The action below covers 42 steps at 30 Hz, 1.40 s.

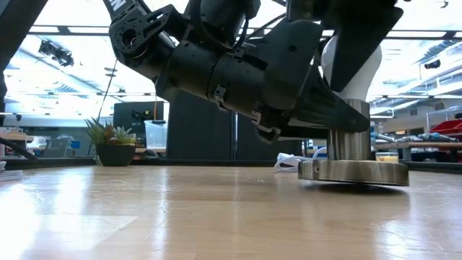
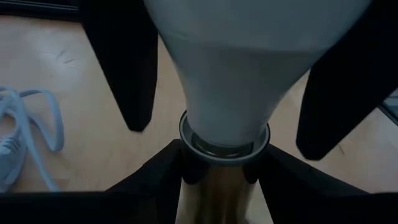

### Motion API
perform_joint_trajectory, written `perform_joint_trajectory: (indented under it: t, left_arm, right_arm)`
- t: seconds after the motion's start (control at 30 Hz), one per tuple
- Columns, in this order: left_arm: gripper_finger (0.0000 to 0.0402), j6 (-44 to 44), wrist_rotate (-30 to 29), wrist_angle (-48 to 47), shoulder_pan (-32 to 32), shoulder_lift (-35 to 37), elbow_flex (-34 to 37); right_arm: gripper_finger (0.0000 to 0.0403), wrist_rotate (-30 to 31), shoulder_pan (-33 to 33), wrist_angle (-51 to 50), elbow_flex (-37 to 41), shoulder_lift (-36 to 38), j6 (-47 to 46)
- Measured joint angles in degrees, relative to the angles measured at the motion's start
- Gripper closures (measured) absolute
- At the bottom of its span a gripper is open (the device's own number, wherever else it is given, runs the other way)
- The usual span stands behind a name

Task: Screw lightbulb
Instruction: Insert the lightbulb into the lamp

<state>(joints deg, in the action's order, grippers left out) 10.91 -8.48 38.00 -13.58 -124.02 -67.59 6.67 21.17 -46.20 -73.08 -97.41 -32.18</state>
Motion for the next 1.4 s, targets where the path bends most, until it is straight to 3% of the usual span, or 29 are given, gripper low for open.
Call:
perform_joint_trajectory:
  t: [0.7, 1.07, 1.2, 1.4]
  left_arm:
    - [0.0213, 2.2, -17.69, 1.5, -3.23, -0.14, 0.13]
    - [0.0213, 1.82, -17.84, 0.67, -3.42, -0.11, 0.13]
    - [0.0213, 1.19, -17.67, 0.56, -3.76, -0.09, 0.11]
    - [0.0213, 0.79, -17.14, 0.35, -4.07, 0.0, 0.11]
  right_arm:
    - [0.0135, 2.03, -4.22, -1.15, -0.02, 0.08, -25.73]
    - [0.0133, -0.04, -4.76, -0.17, 0.0, 0.09, -28.06]
    - [0.0111, -1.29, -4.81, 1.23, 0.0, 0.09, -27.12]
    - [0.0043, -2.68, -4.92, 1.23, 0.11, 0.09, -24.62]
